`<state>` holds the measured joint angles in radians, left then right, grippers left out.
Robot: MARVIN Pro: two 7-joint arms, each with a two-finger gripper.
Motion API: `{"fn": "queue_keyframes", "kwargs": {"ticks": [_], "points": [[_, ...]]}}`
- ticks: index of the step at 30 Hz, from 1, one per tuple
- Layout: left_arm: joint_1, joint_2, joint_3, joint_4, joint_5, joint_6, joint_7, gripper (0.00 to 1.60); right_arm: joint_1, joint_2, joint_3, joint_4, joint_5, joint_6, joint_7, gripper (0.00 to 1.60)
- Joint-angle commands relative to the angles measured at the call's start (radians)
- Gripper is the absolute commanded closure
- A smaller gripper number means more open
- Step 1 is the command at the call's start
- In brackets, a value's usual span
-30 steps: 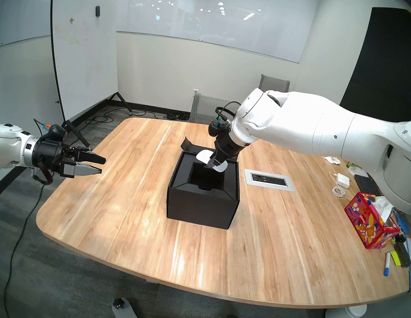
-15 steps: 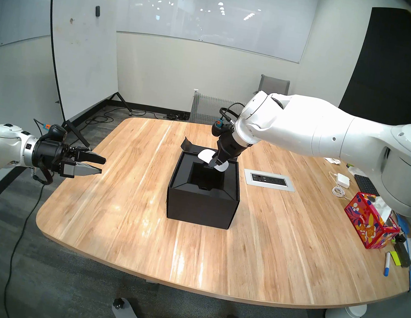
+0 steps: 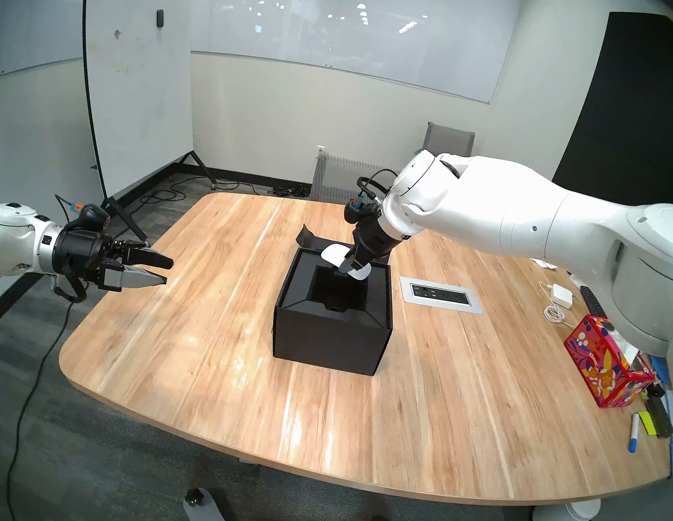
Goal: Open the box and place the mouse inside
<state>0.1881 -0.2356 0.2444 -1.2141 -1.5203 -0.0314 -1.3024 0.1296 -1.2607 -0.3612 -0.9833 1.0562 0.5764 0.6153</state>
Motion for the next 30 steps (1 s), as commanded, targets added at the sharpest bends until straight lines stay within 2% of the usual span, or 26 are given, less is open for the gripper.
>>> {"fn": "queue_keyframes", "kwargs": {"ticks": [1,15,24,27,28,29,30], "points": [[-0.011,-0.002,-0.011,-0.002,-0.008,0.001,0.0,0.0,0.002,-0.006,0.015,0.029,0.008,-0.02,0.008,1.6],[-0.011,-0.002,-0.011,-0.003,-0.008,0.001,0.0,0.0,-0.043,-0.033,0.012,0.106,0.014,-0.067,0.059,1.6],[-0.011,-0.002,-0.011,-0.002,-0.008,0.001,0.0,0.0,-0.052,-0.038,0.013,0.124,0.014,-0.086,0.08,1.6],[-0.011,-0.002,-0.011,-0.002,-0.008,0.001,0.0,0.0,-0.054,-0.038,0.012,0.126,0.012,-0.095,0.087,0.8],[-0.011,-0.002,-0.011,-0.002,-0.008,0.001,0.0,0.0,-0.055,-0.038,0.012,0.126,0.013,-0.094,0.087,0.13],[-0.011,-0.002,-0.011,-0.002,-0.008,0.001,0.0,0.0,-0.055,-0.038,0.012,0.126,0.013,-0.094,0.087,0.0],[-0.011,-0.002,-0.011,-0.002,-0.008,0.001,0.0,0.0,-0.055,-0.038,0.012,0.127,0.013,-0.093,0.087,0.0]]}}
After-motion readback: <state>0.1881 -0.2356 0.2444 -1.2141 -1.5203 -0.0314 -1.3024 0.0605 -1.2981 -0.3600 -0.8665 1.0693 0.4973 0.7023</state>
